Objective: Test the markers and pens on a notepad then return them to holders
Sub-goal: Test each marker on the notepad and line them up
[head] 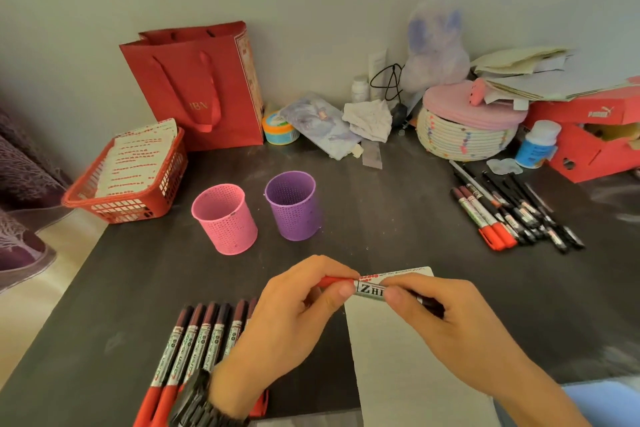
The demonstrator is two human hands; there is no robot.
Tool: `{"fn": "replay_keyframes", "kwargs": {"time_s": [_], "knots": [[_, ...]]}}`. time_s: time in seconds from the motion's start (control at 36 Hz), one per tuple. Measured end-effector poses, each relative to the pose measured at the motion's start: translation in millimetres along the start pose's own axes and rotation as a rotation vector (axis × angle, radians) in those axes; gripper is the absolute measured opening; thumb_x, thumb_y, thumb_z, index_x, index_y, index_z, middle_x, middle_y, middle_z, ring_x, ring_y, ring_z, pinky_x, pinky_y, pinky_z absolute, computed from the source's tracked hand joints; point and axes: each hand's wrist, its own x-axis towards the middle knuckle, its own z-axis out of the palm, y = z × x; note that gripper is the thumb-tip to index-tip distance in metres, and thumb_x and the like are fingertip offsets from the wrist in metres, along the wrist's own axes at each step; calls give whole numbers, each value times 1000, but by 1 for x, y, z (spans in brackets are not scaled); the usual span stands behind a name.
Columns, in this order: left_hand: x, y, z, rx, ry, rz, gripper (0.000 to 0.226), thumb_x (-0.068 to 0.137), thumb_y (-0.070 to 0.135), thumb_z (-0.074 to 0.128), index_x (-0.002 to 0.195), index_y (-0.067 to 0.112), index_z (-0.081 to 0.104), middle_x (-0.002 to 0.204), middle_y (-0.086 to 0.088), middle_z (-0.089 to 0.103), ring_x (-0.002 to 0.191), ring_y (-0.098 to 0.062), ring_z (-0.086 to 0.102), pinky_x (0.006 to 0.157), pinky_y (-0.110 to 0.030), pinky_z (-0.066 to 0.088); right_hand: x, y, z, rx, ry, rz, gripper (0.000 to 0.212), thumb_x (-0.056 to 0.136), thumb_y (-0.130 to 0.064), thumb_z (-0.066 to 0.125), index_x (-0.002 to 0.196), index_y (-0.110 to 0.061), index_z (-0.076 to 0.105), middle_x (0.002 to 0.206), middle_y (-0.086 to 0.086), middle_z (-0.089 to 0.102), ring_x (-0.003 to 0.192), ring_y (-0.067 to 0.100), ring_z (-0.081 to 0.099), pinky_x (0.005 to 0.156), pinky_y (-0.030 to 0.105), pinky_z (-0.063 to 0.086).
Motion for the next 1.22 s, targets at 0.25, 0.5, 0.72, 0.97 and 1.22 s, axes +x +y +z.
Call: {"fn": "replay_keyframes", "kwargs": {"time_s": [0.25,0.5,0.72,0.97,1.22], "knots": [[12,19,-7,61,-133,124,27,98,55,44,106,36,62,93,14,65,77,-18,61,62,-27,49,-18,1,10,409,64,161,35,83,-52,55,93,-32,81,53,-12,46,44,4,32,45,16,27],[21,25,-8,-409,-61,-68,55,91,50,58,140,48,34,129,9,61,106,-23,68,84,-34,56,-31,-2,36,626,97,287,44,73,-57,60,98,-27,79,55,-6,43,45,4,33,44,16,29],[9,29,3,-1397,335,-412,54,84,50,60,127,18,62,116,-9,70,107,-32,67,86,-44,53,-46,-6,54,693,61,390,49,72,-56,57,96,-19,77,56,-2,47,44,6,37,45,15,33],[3,41,13,-1574,374,-448,40,97,36,47,61,19,44,45,10,22,34,-4,14,31,-18,17,-59,-21,79,578,129,364,44,75,-68,49,89,-37,76,49,-9,38,42,5,33,48,17,28],[-1,46,9,-1624,404,-411,43,94,35,48,55,21,36,44,10,17,33,-5,9,29,-18,15,-59,-31,82,531,200,338,40,75,-68,52,85,-37,76,52,-8,42,47,7,35,53,27,30]]}}
